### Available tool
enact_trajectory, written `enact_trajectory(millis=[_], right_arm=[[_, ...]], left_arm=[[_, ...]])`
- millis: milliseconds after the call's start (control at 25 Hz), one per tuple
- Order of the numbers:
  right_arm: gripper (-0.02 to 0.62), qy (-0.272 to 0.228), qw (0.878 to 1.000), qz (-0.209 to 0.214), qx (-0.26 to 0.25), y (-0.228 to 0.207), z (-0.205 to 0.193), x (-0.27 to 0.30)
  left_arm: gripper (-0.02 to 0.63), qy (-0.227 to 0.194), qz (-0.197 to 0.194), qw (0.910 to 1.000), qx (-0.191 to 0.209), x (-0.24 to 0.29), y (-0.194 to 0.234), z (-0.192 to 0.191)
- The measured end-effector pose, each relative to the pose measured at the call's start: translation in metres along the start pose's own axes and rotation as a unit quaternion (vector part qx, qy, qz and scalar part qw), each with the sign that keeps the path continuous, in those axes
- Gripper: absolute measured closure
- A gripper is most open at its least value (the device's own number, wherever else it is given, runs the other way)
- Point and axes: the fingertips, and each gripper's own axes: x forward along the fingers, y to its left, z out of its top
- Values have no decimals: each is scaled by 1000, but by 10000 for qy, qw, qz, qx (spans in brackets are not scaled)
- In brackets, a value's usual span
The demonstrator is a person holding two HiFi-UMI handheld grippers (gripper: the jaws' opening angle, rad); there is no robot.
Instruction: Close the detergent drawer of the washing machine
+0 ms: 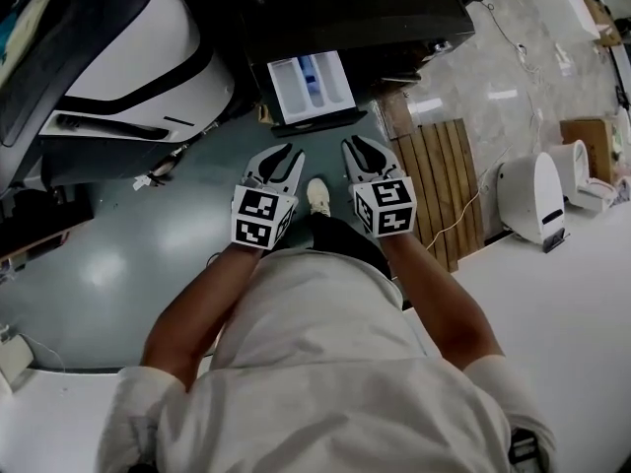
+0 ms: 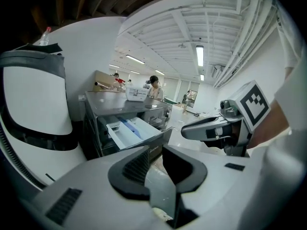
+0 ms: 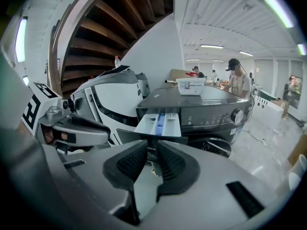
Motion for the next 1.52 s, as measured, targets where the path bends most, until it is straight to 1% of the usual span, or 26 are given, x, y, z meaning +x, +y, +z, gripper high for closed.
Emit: enact_trajectory(millis=[240,480,960,1240,1520], right_arm=[[525,151,9997,167,60,-18,-6,17],[525,277,9990,338,9,-29,-8,31],[526,456,9974,554,-95,-37,-11,49],[526,534,9967,602,-95,-39,-15,51],[526,526,9966,632,-102,-44,-9,57]], left_arm=[[529,108,236,9996,-122,16,6,-3],[529,193,439,9984,-316,29,14,-8],[529,324,818,9942,-613,44,33,-22],[532,333,911,9928,-704,45,36,-23],[532,288,962,9920,-762,48,40,-18]])
